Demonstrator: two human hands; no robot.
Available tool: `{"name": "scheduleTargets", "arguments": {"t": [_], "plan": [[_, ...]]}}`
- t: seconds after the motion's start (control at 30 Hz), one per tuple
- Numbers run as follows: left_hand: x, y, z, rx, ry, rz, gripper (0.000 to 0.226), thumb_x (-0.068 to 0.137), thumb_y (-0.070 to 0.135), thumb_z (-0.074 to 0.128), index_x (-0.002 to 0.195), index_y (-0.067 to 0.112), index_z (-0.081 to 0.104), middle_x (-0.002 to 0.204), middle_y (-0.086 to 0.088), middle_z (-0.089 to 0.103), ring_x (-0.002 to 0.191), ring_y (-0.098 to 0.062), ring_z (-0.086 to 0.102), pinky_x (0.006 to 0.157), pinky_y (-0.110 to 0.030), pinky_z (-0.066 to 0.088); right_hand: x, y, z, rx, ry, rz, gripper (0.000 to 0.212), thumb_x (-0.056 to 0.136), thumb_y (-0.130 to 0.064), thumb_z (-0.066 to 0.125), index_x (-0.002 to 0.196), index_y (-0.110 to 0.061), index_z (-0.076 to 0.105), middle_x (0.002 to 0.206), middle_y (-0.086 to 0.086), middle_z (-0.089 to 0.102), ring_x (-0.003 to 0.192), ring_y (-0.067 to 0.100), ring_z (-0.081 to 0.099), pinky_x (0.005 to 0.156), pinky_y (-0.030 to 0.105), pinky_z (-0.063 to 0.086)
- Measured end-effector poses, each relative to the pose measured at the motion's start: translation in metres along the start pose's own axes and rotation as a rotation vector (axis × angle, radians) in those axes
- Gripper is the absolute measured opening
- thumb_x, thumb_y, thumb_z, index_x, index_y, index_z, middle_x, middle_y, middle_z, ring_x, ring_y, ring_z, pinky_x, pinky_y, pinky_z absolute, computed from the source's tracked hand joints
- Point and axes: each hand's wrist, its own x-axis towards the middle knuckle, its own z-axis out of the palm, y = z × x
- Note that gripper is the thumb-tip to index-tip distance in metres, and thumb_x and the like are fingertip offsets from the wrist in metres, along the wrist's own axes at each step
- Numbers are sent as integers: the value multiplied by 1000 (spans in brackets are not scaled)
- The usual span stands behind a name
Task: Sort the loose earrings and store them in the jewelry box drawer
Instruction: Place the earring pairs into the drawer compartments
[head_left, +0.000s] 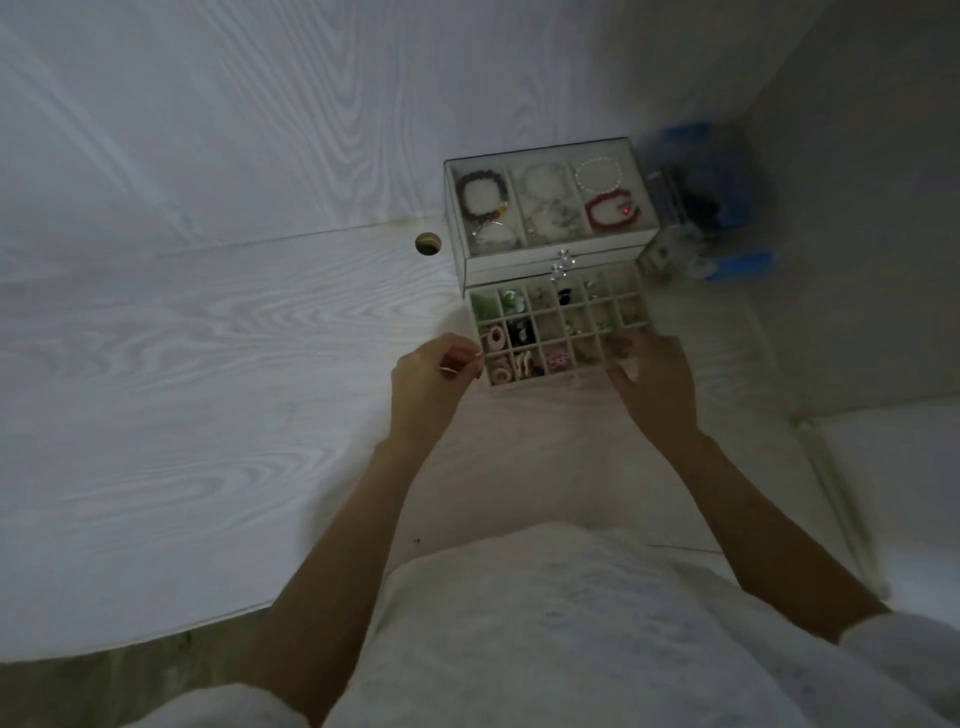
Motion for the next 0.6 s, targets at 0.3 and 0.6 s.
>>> {"name": "scheduleTargets", "arguments": {"t": [0.3, 0.6], "plan": [[58, 67, 96, 169, -106, 199, 11, 80, 12, 68, 91, 11, 71, 86, -3, 74, 76, -11, 65, 72, -9, 44, 18, 63, 10, 219, -215, 262, 79, 79, -27, 73, 142, -9, 30, 139, 19, 39, 122, 35, 41, 101, 47, 39], [105, 96, 160, 290, -123, 352, 13, 79, 1, 63, 89, 4, 70, 82, -14, 72, 72, -26, 65, 67, -28, 49, 23, 70, 14, 199, -169, 198, 73, 80, -29, 70, 140, -9, 34, 132, 18, 46, 116, 34, 45, 93, 41, 42]]}}
